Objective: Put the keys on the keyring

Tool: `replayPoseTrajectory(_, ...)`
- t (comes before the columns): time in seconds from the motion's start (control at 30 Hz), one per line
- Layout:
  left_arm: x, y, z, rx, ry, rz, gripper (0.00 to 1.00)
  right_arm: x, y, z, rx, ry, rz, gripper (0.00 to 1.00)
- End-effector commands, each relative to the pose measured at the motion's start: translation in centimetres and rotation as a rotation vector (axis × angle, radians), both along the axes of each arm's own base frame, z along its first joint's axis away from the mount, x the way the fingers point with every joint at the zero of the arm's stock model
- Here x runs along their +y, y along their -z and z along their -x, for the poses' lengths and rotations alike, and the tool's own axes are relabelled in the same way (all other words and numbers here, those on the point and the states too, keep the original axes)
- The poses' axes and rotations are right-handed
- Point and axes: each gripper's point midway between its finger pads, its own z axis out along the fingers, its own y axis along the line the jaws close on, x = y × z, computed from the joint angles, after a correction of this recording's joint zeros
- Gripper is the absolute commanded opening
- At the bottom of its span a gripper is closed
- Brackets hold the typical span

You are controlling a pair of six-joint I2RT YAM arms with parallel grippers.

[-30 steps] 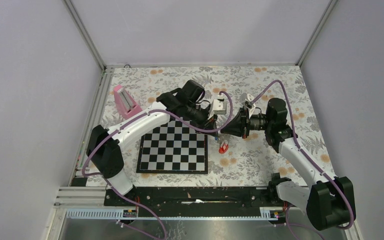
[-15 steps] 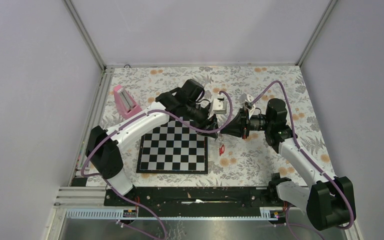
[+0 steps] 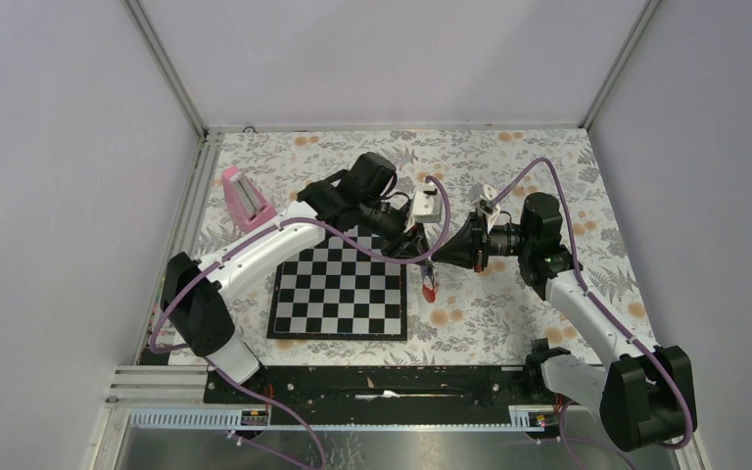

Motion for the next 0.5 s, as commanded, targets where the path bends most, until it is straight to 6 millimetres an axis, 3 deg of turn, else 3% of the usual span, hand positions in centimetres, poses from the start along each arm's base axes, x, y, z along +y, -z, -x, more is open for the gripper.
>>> replayPoseTrajectory(0.0,-0.38,-0.73,0.4,-0.005,0.03,0.04,0.29,0.01,-1.8,-0.23,-0.086,-0.01,-0.021,0.0)
replayPoseTrajectory(0.47,-0.55,0.04,0.48,0.043,0.022,0.021,0.15,0.0,-1.82,-0.24,-0.088,-0.006,-0.02,0.0)
